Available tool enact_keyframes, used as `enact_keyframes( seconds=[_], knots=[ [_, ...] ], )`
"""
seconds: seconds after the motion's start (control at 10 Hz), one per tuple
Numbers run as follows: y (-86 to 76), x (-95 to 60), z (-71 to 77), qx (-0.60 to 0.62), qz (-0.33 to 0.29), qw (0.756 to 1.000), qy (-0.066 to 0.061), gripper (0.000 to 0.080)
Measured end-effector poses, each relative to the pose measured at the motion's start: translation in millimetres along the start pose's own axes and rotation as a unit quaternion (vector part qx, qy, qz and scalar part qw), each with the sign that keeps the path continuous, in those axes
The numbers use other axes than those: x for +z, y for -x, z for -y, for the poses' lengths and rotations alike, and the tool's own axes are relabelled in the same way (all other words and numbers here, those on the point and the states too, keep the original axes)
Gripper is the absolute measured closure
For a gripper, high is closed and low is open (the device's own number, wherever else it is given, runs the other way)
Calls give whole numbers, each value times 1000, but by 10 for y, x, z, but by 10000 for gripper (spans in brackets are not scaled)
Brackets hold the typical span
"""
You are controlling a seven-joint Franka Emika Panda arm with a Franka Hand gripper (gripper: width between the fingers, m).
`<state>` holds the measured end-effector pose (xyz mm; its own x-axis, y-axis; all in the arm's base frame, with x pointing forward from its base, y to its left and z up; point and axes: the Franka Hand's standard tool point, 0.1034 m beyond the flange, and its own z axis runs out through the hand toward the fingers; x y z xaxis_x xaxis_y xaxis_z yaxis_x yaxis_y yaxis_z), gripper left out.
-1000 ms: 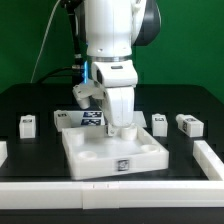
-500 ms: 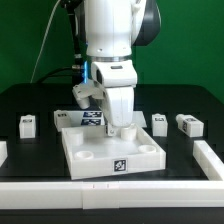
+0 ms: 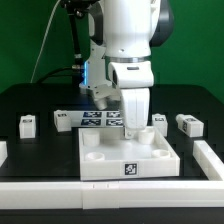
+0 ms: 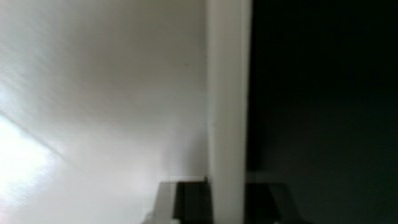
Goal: Assemble one leg
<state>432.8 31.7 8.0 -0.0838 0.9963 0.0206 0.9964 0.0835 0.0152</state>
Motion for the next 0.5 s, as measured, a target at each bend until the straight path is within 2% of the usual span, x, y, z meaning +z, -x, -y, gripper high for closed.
enact_keyframes(
  seconds=[0.2, 0.3, 0.5],
  knots=[
    [-135, 4, -139, 17, 1, 1000, 2, 741],
    [-202, 2, -252, 23, 4, 1000, -1, 741],
    [-291, 7, -441, 47, 4, 999, 4, 741]
  ],
)
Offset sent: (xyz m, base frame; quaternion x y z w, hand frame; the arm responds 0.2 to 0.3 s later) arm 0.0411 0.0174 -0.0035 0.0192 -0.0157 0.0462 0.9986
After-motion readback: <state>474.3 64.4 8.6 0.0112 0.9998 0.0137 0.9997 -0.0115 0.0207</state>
